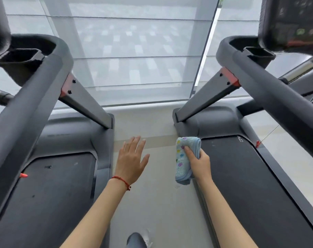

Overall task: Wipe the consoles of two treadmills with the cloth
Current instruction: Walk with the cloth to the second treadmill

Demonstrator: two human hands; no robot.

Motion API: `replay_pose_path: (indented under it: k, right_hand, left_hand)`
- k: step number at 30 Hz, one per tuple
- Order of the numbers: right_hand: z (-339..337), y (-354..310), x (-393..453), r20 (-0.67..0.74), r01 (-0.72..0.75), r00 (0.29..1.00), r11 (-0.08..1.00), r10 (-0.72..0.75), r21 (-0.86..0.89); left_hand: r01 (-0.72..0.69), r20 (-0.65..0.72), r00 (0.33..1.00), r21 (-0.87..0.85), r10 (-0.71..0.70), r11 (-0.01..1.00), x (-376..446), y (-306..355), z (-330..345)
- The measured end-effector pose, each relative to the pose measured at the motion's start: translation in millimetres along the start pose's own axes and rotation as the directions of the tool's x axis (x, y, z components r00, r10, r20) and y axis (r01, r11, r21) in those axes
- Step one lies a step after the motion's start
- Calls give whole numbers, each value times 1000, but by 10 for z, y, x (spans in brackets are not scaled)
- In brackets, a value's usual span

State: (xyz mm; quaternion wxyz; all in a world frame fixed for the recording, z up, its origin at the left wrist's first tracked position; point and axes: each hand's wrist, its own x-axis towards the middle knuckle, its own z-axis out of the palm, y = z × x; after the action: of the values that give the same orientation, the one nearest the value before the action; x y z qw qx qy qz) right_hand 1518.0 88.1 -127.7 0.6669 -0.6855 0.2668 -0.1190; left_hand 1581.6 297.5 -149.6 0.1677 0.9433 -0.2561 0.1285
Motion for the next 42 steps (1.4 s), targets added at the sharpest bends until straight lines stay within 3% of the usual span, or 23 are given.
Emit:
replay_pose_path:
  k: [10,20,34,42]
  right_hand:
    - [282,-517,1017,-108,75,992,996,-69,51]
    - [-19,-1290,2054,-224,249,947,967,-231,57]
    - [-564,-2310,3217,-367,447,838,894,-404,36]
    - [-746,-2879,4005,-504,501,726,862,-468,-80]
  left_hand:
    - [-145,-60,988,-36,143,989,1373,-301,207]
    - [-297,-161,945,-66,284,952,2932,119,317]
    - [-463,-337,852,-126,401,877,4808,800,282]
    - [-592,-396,763,-110,511,799,5968,997,354]
